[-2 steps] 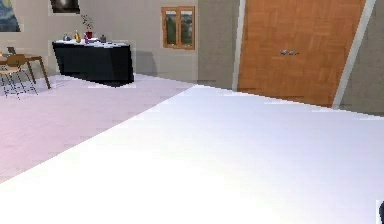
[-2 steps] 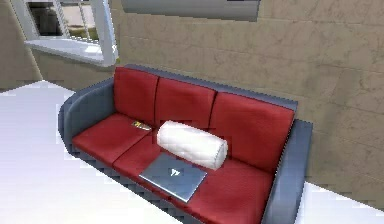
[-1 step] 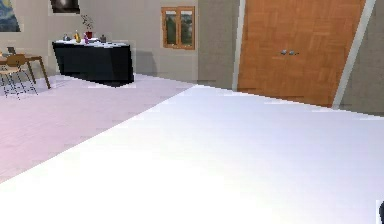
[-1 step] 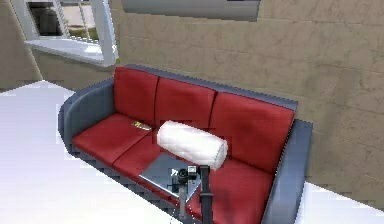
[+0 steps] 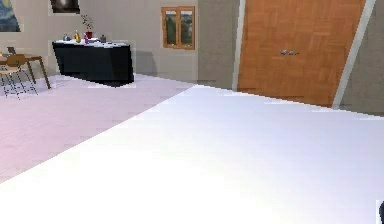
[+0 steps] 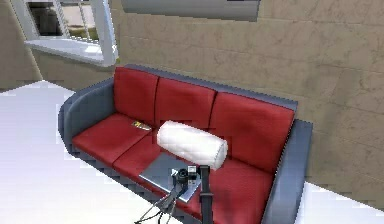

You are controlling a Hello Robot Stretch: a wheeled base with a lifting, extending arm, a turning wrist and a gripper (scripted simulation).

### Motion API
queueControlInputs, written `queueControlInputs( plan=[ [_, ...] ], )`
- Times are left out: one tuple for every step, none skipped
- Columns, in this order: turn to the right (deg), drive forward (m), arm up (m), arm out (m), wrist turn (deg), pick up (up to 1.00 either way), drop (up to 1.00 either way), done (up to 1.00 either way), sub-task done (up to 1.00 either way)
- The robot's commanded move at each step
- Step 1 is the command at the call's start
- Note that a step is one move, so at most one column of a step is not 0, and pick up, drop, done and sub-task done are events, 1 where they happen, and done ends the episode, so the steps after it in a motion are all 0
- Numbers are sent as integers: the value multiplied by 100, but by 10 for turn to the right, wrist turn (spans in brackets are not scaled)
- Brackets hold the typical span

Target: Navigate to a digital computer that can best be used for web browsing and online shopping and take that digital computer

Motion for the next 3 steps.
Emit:
queueControlInputs(
  plan=[
    [0, 0, 0, 0, 450, 0, 0, 0, 0],
    [0, 0, 0, 0, 450, 0, 0, 0, 0],
    [0, 0, 0, 0, 450, 0, 0, 0, 0]
  ],
)
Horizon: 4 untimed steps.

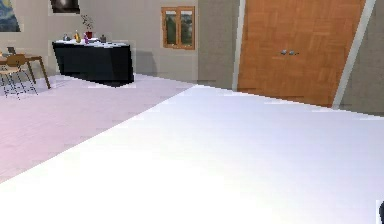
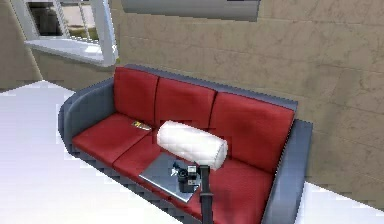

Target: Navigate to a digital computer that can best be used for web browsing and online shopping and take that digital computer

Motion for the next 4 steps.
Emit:
queueControlInputs(
  plan=[
    [0, 0, -30, 0, 0, 0, 0, 0, 0],
    [0, 0, 0, 0, 0, 100, 0, 0, 0],
    [0, 0, 10, 0, 0, 0, 0, 0, 0],
    [0, 0, 0, 0, 0, 0, 0, 100, 0]
  ],
)
